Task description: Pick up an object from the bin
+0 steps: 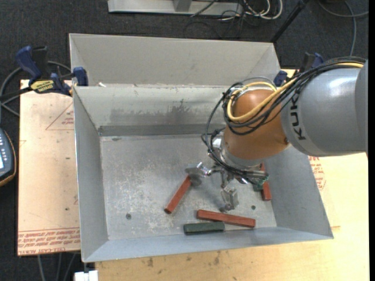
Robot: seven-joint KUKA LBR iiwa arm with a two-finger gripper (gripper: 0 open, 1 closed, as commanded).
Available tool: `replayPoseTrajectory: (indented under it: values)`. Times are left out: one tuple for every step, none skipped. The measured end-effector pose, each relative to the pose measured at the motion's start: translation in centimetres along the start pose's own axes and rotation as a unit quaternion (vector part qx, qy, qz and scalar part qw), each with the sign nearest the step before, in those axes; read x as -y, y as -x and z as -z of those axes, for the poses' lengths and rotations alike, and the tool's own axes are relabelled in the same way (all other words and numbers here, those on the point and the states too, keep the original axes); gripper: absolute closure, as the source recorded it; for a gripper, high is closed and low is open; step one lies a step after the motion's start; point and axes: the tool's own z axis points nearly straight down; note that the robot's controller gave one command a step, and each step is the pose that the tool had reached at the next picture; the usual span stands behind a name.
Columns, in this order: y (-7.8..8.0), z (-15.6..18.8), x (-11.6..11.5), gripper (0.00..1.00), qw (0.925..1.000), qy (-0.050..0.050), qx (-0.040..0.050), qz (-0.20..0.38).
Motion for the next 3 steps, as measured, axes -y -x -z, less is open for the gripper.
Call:
replayPoseTrajectory:
  values:
    - [-0.4,3.2,-6.3,0.00,0.9997,-0.005,0.0074,0.022]
    - [-7.5,4.8,-2.4,0.00,0.9988,0.001,-0.0033,-0.049]
    - [-11.1,0.0,2.8,0.00,0.9948,-0.003,0.0037,-0.102]
